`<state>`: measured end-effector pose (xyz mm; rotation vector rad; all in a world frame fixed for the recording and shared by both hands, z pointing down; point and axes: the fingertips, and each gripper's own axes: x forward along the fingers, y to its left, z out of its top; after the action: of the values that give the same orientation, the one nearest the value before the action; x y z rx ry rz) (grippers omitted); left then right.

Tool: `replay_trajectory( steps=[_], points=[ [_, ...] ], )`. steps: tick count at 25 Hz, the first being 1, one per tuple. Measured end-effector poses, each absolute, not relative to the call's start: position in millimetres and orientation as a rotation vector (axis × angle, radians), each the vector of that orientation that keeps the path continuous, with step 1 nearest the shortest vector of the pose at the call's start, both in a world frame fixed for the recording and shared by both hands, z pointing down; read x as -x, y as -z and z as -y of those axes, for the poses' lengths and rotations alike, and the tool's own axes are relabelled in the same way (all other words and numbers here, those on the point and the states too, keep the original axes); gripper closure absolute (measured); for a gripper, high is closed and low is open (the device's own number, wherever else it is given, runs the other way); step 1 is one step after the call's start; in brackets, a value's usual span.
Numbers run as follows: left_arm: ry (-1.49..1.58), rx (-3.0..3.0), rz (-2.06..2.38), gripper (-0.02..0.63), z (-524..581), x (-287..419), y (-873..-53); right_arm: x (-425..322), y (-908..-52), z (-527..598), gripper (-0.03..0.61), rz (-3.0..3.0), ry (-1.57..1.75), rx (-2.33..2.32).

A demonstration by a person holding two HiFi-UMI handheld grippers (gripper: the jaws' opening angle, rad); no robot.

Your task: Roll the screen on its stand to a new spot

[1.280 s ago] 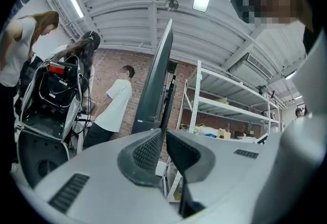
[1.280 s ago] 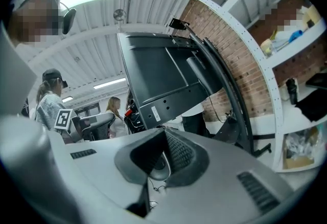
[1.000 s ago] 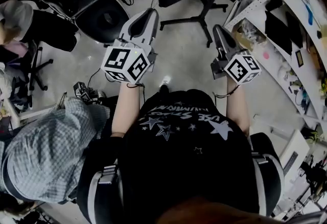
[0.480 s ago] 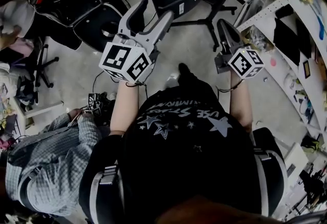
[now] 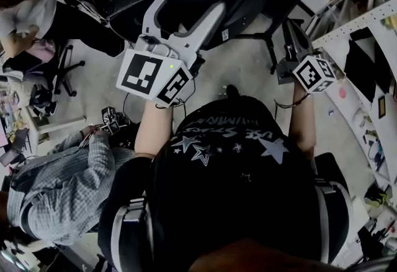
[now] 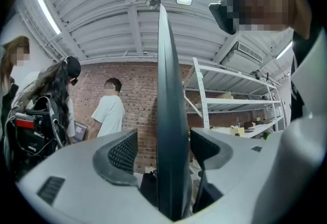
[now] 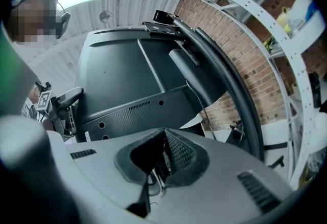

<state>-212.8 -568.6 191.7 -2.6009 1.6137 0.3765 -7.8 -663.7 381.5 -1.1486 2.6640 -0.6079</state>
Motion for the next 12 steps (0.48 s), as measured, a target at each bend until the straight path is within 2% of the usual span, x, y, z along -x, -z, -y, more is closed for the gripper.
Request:
replay_trajectory(
  steps=[6,7,9,12],
  points=[
    [-0.342,2.675,-1.605,0.284,580,206,-191,11,-384,677,0.571,-2.685,0.614,1.140],
    [-0.336,2.675,-1.594,0.301,579,208,-189,16,-381,678,0.571,-2.684,0.607,1.134],
    [-0.327,2.662,-1.579,0.393,576,209,-186,23,-375,681,0.571,-2.675,0.592,1.124],
    [-0.328,2.655,-1.583,0.396,579,202,-187,22,-376,683,0.571,-2.679,0.596,1.117]
  ],
)
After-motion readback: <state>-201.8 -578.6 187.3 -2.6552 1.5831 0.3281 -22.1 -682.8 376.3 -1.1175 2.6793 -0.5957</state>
